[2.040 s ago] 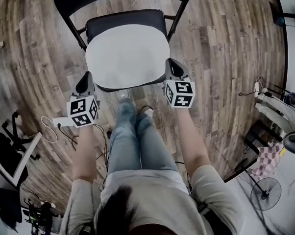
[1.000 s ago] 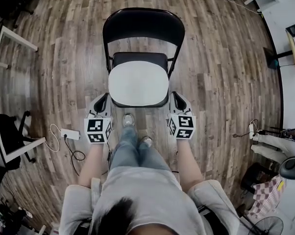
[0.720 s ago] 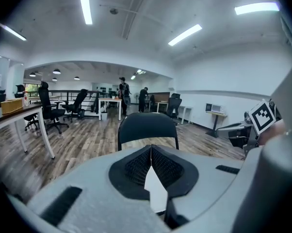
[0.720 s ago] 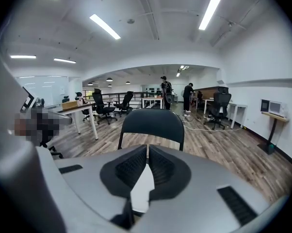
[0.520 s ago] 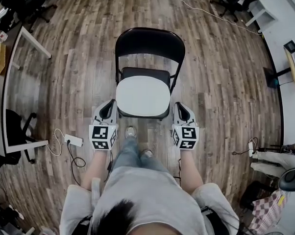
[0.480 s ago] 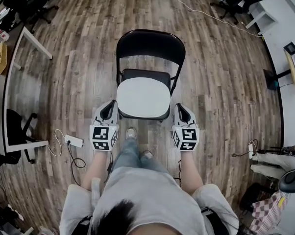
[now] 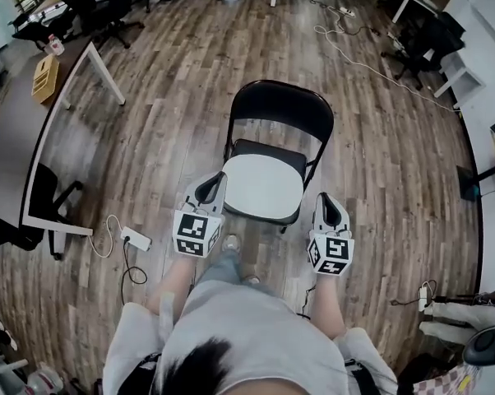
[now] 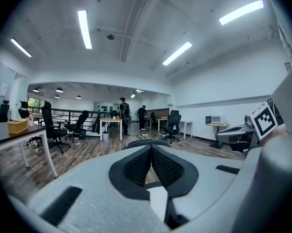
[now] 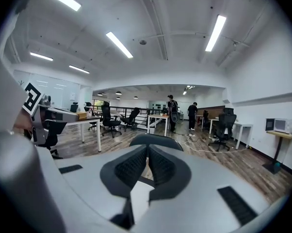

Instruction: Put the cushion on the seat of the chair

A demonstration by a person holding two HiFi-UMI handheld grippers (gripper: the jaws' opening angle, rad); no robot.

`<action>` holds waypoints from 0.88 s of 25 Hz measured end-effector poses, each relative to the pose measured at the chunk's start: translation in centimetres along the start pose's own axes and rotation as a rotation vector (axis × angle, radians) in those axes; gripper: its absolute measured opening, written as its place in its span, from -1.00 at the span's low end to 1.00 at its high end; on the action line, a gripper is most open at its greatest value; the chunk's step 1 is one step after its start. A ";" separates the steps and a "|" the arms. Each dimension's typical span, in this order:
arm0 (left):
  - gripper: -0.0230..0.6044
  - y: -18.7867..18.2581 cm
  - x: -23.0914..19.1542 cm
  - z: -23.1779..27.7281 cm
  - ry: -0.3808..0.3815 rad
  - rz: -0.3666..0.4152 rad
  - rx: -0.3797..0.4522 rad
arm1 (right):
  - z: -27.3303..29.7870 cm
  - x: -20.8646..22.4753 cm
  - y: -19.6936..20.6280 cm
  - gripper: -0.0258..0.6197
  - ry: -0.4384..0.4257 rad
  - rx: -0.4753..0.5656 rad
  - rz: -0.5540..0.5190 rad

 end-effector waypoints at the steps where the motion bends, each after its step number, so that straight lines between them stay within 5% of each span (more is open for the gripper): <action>1: -0.89 -0.5 0.1 -0.3 -0.003 0.006 0.009 | -0.3 -0.1 -0.4 -0.86 -0.003 0.011 -0.001; 22: -0.89 -7.6 1.1 -6.0 -0.052 0.025 0.204 | -6.7 -2.3 -5.8 -0.85 -0.043 0.213 -0.039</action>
Point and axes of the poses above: the fingertips, and each gripper's own axes: z forward along the fingers, x to its right, y out of its underside, the point moved 8 cm from there along -z, backward along the fingers, and after that the axes turned 15 degrees about z, right-handed, at the moved point
